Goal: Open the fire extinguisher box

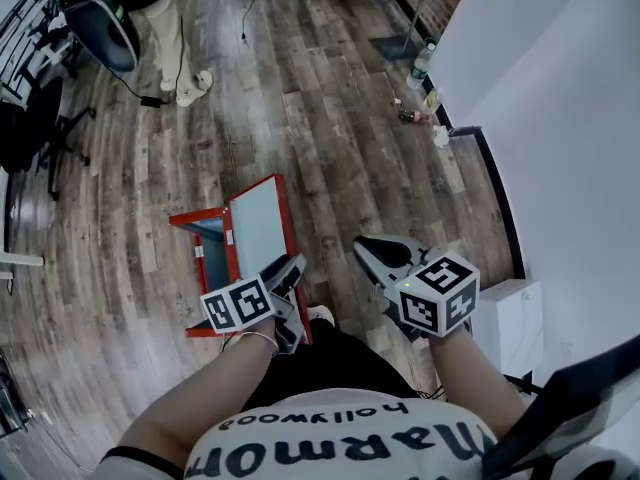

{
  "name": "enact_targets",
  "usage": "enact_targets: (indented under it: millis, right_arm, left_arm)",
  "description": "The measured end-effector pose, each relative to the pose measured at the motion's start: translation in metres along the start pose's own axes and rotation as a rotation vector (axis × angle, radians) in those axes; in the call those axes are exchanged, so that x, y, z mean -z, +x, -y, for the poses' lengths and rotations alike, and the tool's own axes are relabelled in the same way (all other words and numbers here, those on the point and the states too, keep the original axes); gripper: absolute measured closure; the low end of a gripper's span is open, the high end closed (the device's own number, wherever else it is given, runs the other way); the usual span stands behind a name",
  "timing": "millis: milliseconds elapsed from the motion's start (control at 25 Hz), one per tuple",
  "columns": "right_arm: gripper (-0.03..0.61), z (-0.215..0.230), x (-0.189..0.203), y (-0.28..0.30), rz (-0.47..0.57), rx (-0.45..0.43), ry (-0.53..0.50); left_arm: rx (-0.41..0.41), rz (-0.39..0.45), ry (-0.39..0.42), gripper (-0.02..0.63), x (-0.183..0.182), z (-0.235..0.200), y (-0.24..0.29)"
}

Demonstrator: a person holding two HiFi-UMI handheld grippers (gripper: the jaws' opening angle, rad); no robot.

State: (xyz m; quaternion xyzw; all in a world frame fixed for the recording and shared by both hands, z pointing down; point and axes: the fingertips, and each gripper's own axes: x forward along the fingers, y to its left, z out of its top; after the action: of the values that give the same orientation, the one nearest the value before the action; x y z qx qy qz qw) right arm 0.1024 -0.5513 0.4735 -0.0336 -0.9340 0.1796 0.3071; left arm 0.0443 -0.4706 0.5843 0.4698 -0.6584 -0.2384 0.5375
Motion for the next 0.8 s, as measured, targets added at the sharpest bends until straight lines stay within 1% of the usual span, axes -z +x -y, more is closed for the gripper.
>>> enact_targets:
  millis: [40,80,240,320,440,560,680,800]
  right_arm:
    - [0.569,-0.001,-0.001,0.0,0.002,-0.002,-0.001]
    - [0.569,-0.003,-0.002,0.001,0.005,-0.003,-0.004]
    - [0.569,-0.012,-0.009,0.004,0.009,-0.002,-0.025]
    - [0.569,-0.016,-0.014,0.005,0.016,-0.005,-0.021]
    - [0.569,-0.028,-0.027,0.009,0.033,-0.018,-0.019]
    - [0.569,-0.043,-0.046,0.015,0.051,-0.028,-0.05]
    - [0.569,-0.061,-0.075,0.022,0.085,-0.04,-0.087]
    - [0.569,-0.11,-0.104,0.03,0.149,-0.045,-0.112]
  left_arm:
    - [0.033,0.024,0.007,0.454,-0.004,0.003,-0.001]
    - [0.043,0.038,0.011,0.456,-0.006,0.003,-0.003]
    - [0.01,0.078,0.061,0.456,-0.018,-0.005,-0.023]
    - [0.002,0.111,0.068,0.456,-0.031,-0.006,-0.033]
    - [0.025,0.179,0.099,0.457,-0.058,0.006,-0.052]
    - [0.09,0.254,0.174,0.459,-0.095,0.032,-0.069]
    - [0.181,0.326,0.277,0.476,-0.139,0.072,-0.086]
    - [0.278,0.369,0.417,0.526,-0.172,0.104,-0.133]
